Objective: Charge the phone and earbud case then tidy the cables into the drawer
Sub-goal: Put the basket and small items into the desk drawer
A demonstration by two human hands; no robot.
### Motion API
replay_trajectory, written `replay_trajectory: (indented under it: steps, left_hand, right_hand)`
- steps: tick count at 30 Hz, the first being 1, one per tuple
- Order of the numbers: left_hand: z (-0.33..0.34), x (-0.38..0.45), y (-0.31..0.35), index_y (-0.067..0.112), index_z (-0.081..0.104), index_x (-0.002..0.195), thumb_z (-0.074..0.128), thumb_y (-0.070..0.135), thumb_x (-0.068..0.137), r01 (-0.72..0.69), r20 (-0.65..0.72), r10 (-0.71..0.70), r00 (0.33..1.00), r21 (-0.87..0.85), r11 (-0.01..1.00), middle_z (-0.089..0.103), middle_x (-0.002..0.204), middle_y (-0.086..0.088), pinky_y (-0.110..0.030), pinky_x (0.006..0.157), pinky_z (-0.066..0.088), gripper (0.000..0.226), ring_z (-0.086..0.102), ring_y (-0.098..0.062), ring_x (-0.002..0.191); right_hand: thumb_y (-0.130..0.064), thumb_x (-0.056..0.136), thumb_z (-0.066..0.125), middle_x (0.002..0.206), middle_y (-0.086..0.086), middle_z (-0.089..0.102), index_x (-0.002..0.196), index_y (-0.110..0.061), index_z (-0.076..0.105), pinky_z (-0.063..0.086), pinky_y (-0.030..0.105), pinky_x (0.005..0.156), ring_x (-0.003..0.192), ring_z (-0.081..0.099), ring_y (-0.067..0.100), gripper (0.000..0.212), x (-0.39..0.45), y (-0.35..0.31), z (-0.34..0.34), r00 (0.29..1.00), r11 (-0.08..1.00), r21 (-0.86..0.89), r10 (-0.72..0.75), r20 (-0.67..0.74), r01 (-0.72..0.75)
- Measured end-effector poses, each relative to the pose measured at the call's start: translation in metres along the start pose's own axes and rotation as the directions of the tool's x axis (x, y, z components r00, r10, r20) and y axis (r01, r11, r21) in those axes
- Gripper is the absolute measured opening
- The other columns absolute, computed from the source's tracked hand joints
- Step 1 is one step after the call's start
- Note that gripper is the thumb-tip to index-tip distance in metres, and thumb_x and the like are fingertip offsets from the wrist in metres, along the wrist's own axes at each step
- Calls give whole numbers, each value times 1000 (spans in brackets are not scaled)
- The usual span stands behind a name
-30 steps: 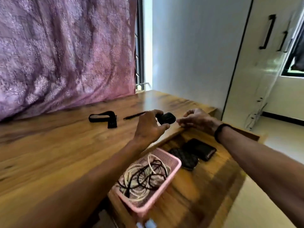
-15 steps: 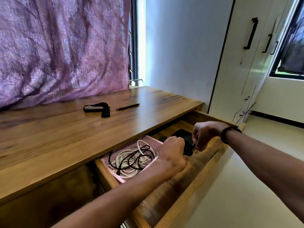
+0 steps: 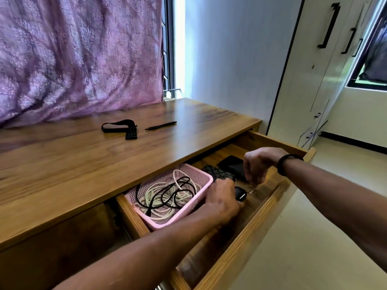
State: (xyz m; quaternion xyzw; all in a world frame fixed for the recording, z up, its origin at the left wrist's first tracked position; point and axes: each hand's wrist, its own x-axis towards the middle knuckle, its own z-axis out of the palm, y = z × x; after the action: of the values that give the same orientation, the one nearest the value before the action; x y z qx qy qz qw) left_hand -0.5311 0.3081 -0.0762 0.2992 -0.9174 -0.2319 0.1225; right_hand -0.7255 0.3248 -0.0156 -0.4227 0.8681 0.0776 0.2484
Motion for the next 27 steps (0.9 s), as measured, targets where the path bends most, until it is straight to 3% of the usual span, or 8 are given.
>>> replay_trajectory:
  steps: [3,6,8,11,14,18,22,27]
  left_hand:
    - [-5,-4,6,11,67,106,80,36,85,0,66,-1,998,13,1000,67,104,-11,-36,77,56,35,66,-28,93]
    - [-24,-5,13,8,67,104,80,37,84,-76,60,78,995,-35,996,66,99,-13,-34,67,51,37,66,-31,88]
    - [-47,0,13,8,71,97,79,34,85,-139,-9,139,990,-100,985,68,93,-11,-29,65,47,30,64,-23,82]
    - [-91,21,-9,14,74,104,73,38,88,-163,-186,152,971,-44,986,73,103,-9,-29,75,49,29,68,-25,95]
    - [-127,56,-72,19,73,117,69,44,87,-65,-377,62,924,3,998,73,118,-6,-35,97,50,40,65,-26,113]
    - [-163,80,-180,24,60,135,65,51,89,234,-495,-153,856,107,966,61,133,-9,-41,107,44,53,53,-31,124]
    - [-185,84,-242,33,48,142,67,67,80,453,-552,-354,755,47,890,45,144,-10,-47,107,42,73,43,-36,129]
    - [-193,100,-255,35,56,132,66,81,69,460,-531,-376,759,29,887,53,138,-6,-50,104,42,79,47,-34,127]
  right_hand:
    - [-9,84,82,81,2,80,94,-14,81,64,30,74,77,79,17,11,-1,-8,-8,999,1000,-21,17,27,-17]
    - [-2,86,79,83,10,80,99,-3,79,64,31,68,77,79,21,13,2,-25,-29,998,1000,3,-20,51,20]
    - [1,83,79,81,13,79,95,-2,77,62,31,61,73,78,23,12,4,-43,-48,998,998,30,-58,12,58]
    - [1,82,80,84,18,76,89,-5,71,62,33,61,67,74,23,13,7,-71,-74,985,985,74,-152,-80,157]
    - [-12,87,81,85,18,78,87,-6,72,63,35,69,72,74,25,11,25,-100,-88,932,941,113,-291,-218,320]
    - [-25,89,77,84,-5,72,86,-21,70,52,27,67,79,71,17,9,62,-142,-81,815,917,-58,-378,-440,394]
    - [-31,92,74,109,2,68,123,-26,64,42,26,88,107,59,22,34,109,-179,-66,718,884,39,-352,-600,466]
    - [-17,97,62,141,12,50,147,-23,54,43,40,109,126,54,38,50,152,-205,-71,654,893,-28,-351,-670,449]
